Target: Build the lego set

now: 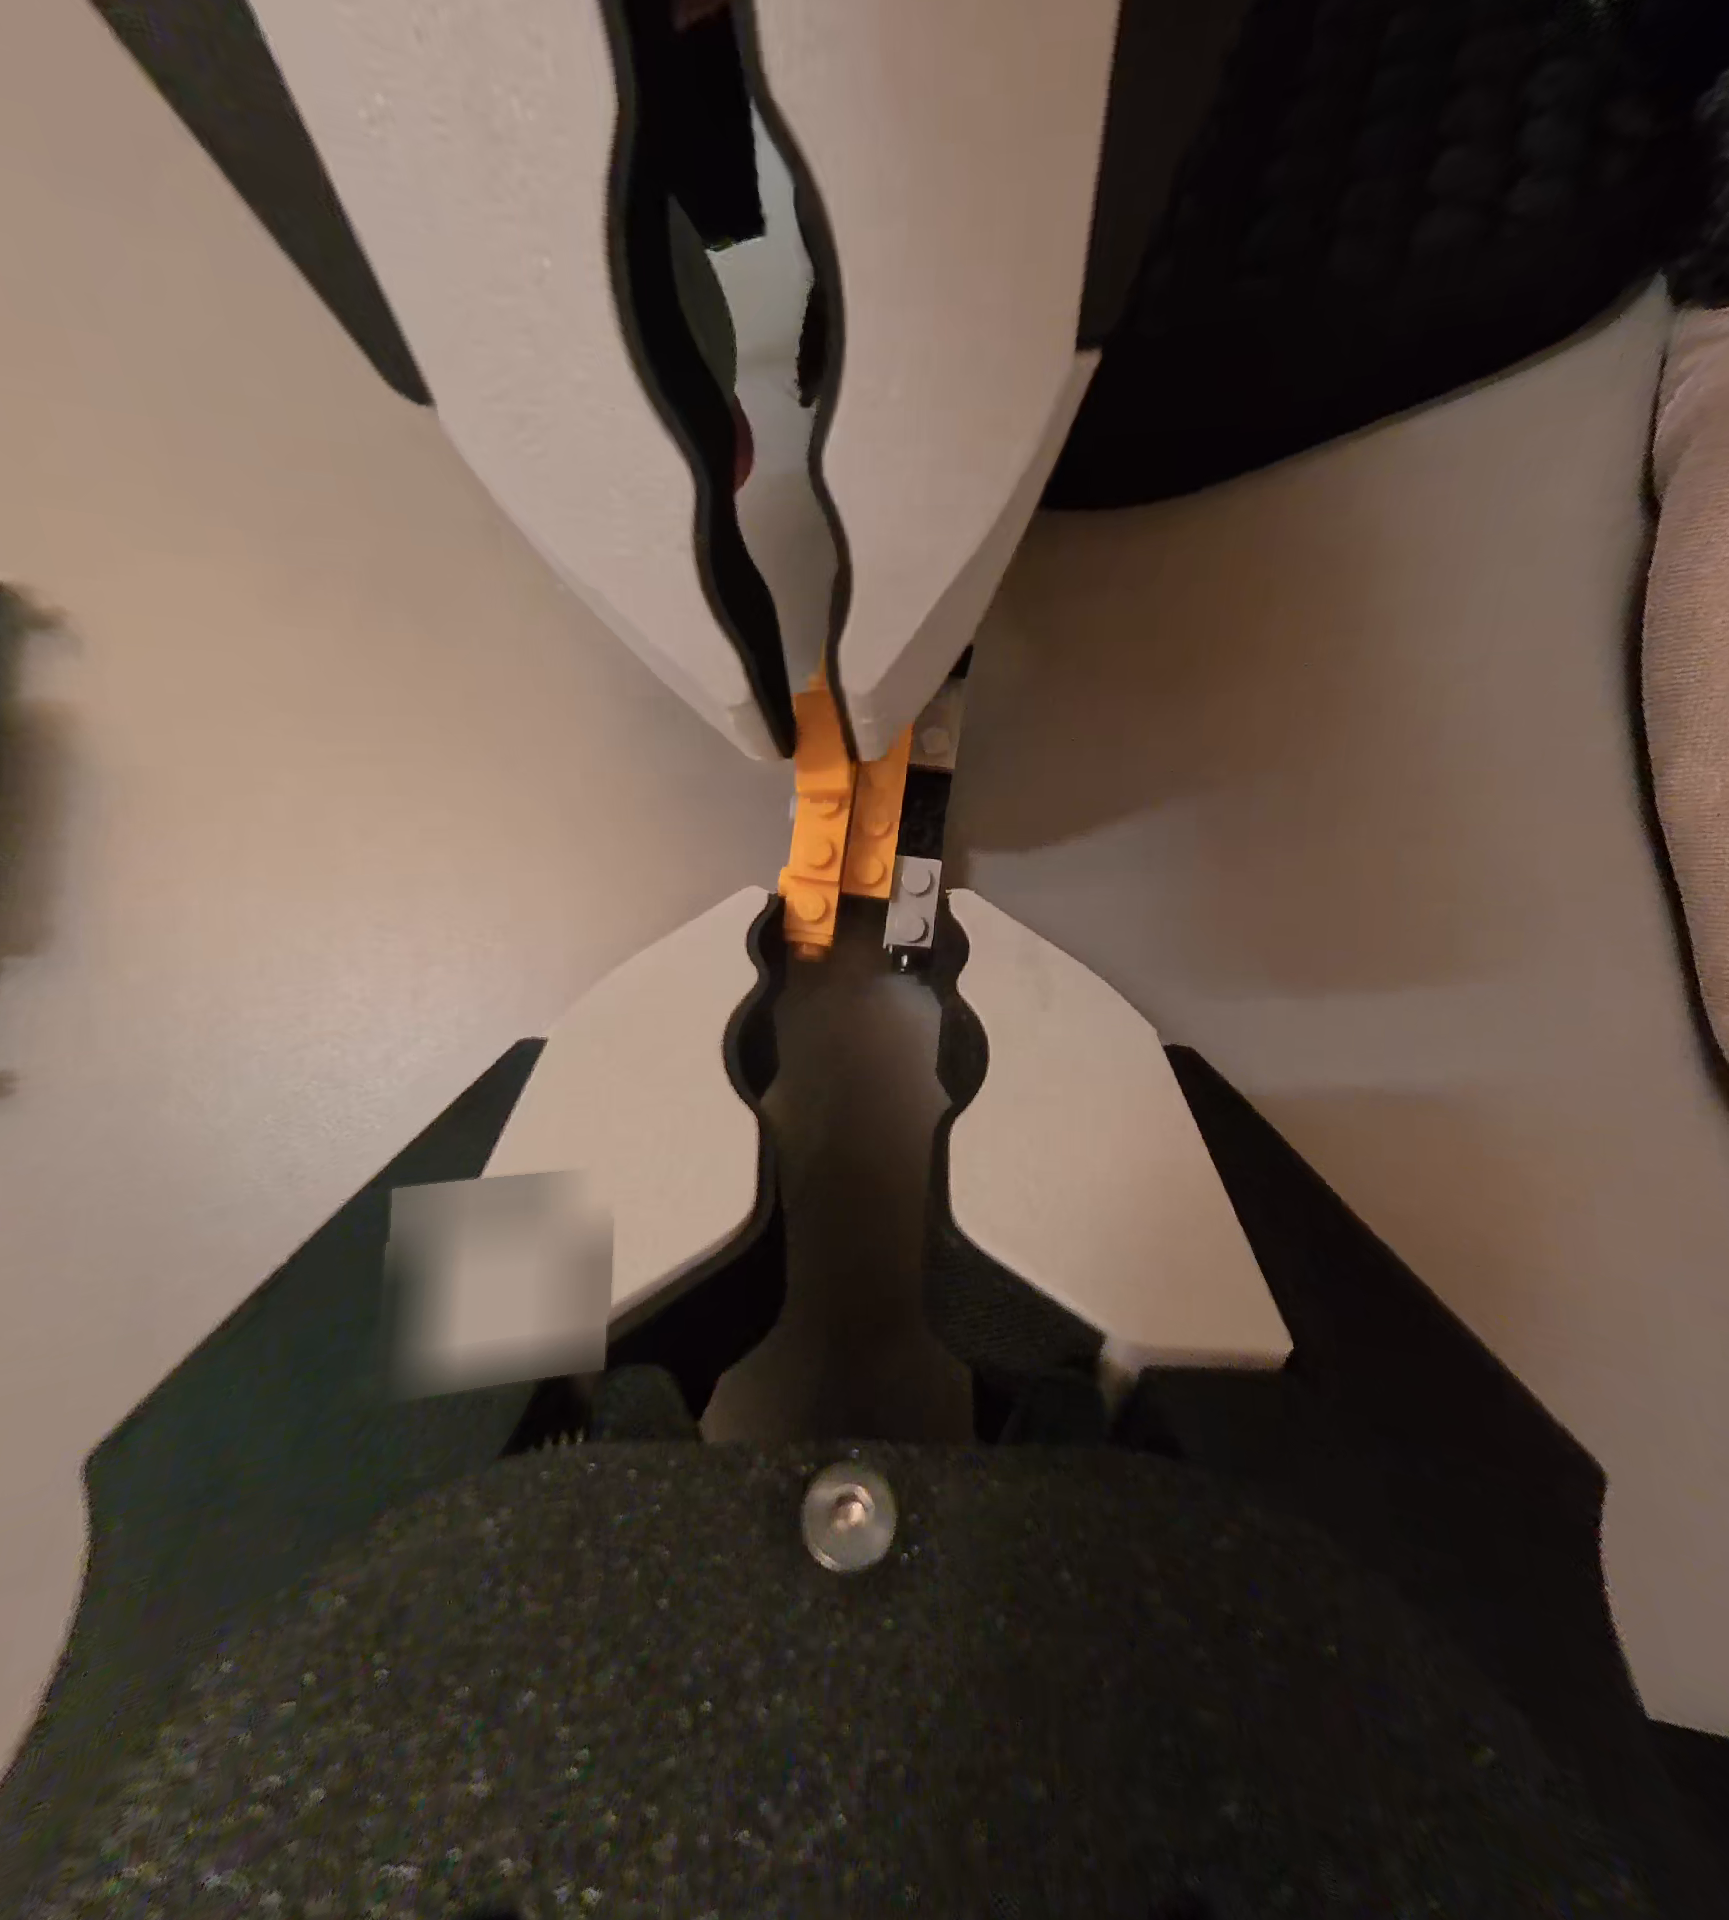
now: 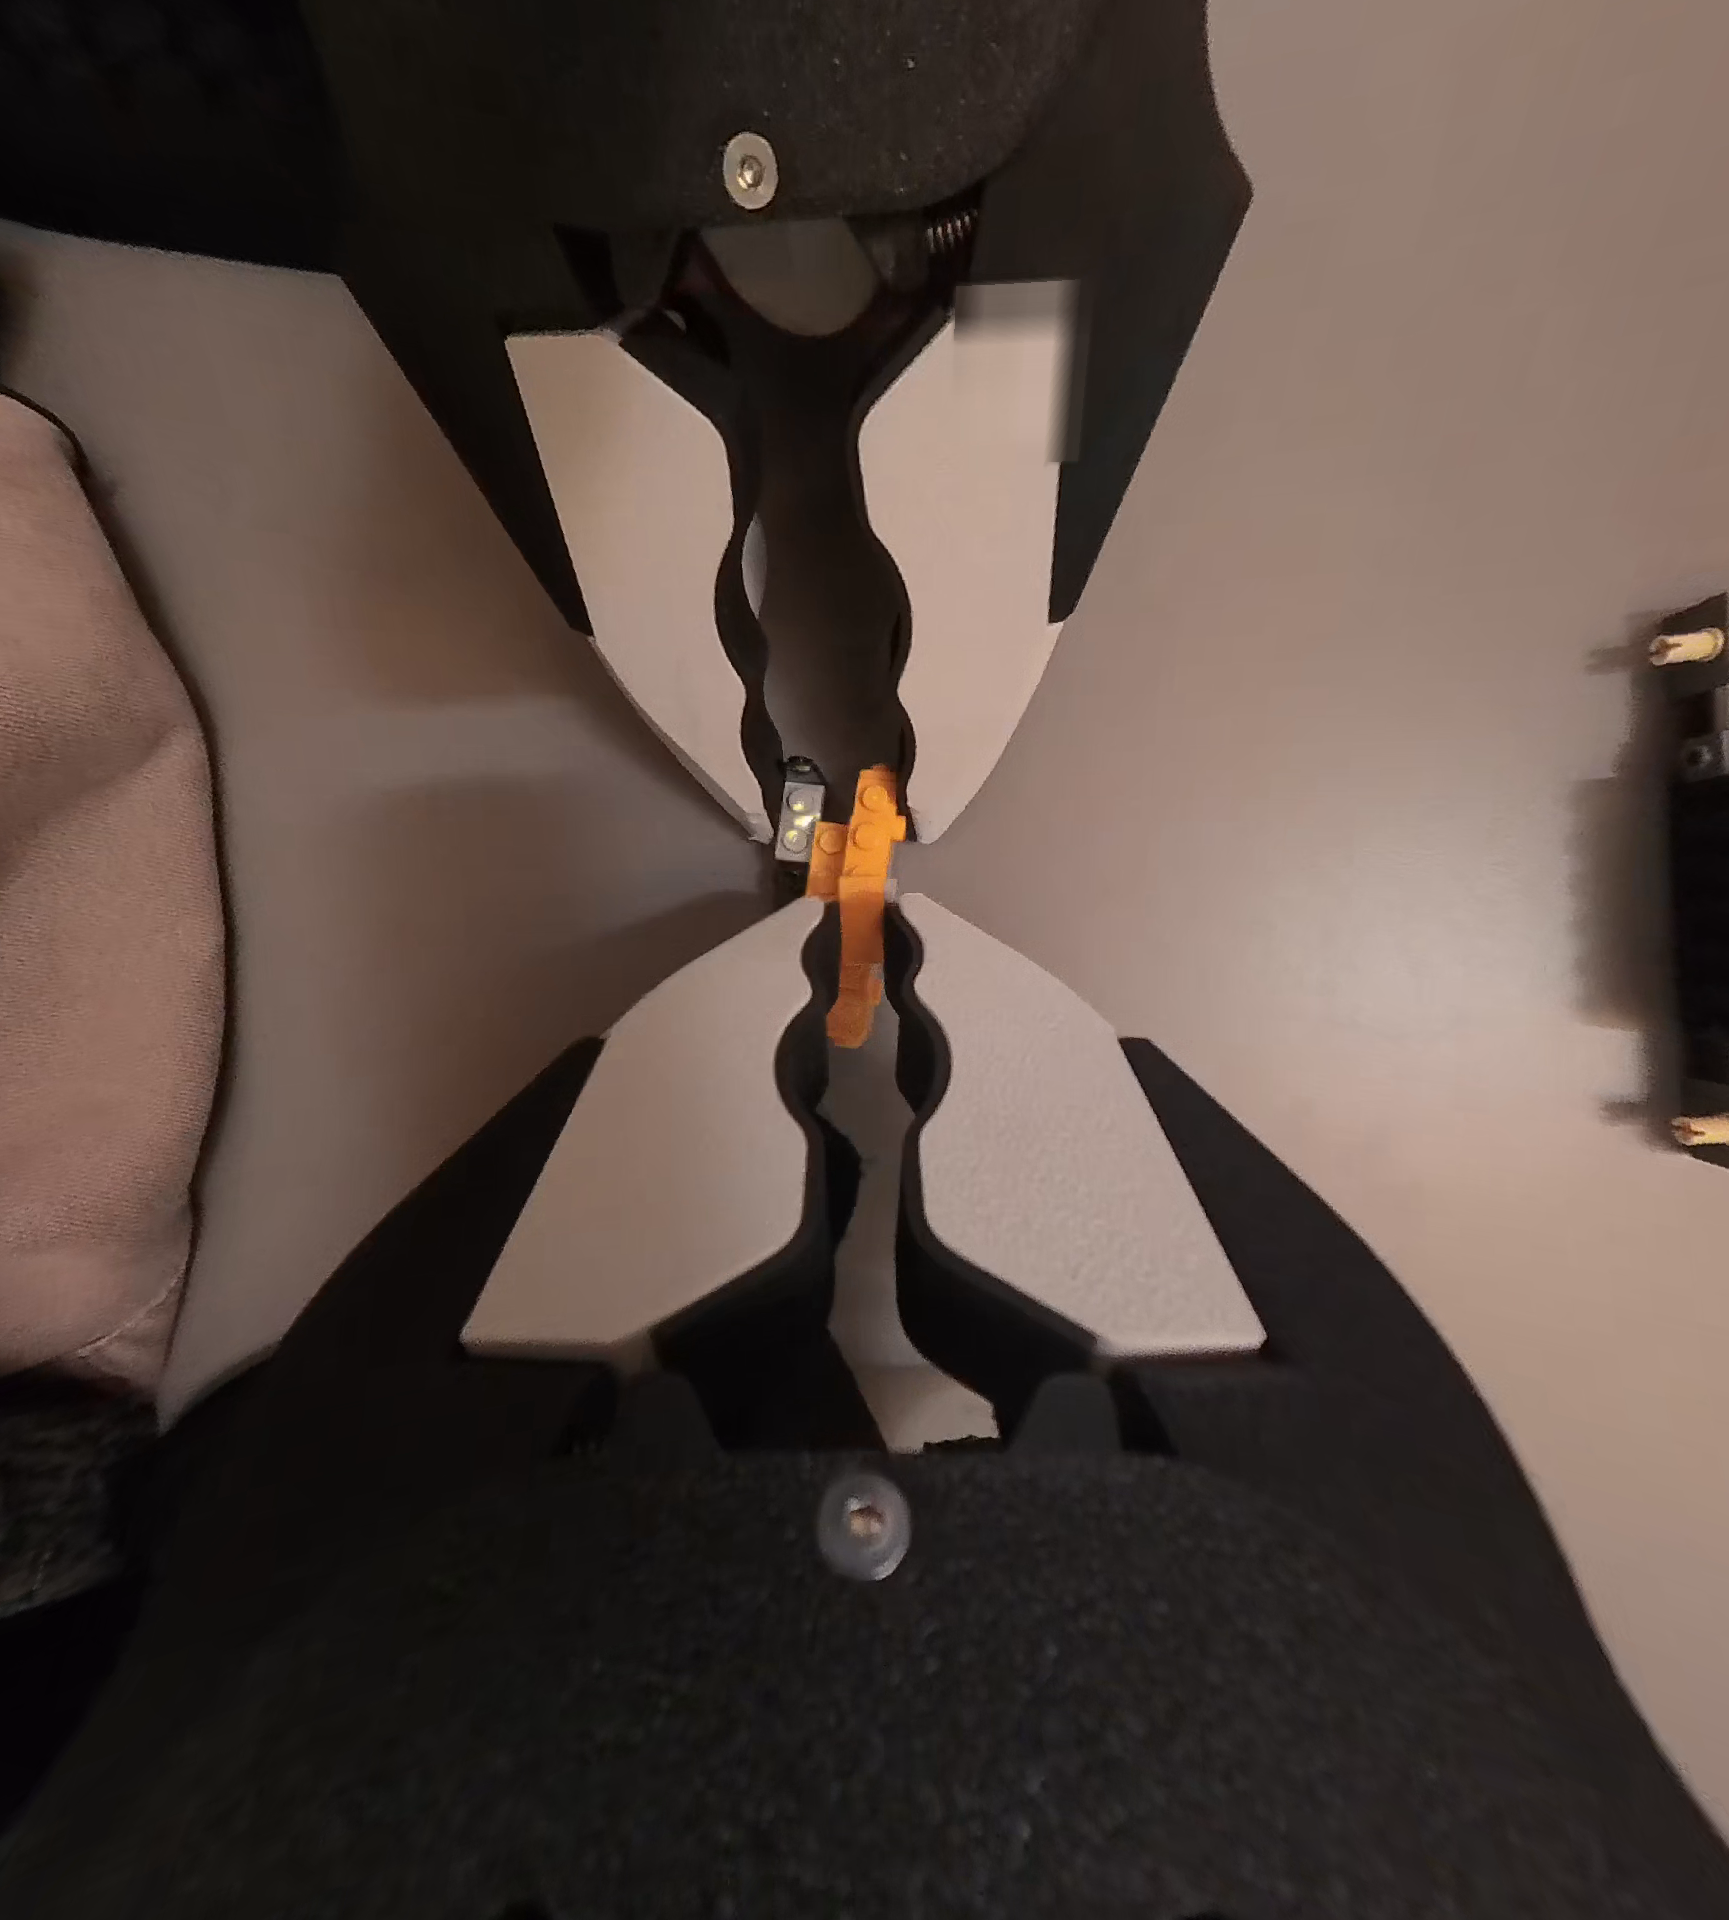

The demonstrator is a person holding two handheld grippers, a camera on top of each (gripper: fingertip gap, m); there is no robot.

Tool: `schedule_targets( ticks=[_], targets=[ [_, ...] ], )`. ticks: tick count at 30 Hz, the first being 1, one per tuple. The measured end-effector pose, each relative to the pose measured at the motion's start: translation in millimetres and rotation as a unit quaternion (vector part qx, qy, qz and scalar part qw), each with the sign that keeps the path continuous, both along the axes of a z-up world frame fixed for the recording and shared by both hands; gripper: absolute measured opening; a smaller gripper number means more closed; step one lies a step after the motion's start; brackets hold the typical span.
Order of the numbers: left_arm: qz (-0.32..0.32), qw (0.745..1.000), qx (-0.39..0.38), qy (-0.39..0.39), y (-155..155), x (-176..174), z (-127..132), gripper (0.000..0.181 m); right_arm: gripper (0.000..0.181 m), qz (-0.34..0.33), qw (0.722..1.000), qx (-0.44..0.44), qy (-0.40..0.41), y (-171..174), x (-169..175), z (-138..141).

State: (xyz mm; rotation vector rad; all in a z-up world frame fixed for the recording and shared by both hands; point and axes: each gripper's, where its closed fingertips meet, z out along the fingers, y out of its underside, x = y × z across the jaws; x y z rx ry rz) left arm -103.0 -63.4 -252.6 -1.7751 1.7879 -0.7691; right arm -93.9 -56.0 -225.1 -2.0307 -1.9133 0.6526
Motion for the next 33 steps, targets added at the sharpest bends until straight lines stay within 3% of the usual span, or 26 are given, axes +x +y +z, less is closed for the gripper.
schedule_targets(
  ticks=[33],
  targets=[
    [0.015, 1.000, 0.000, -0.004, 4.0, 1.3, 1.5, 0.026, 0.013, -0.010, 1.000, 0.006, -0.017, 1.5, 1.9, -0.8]
  ],
)
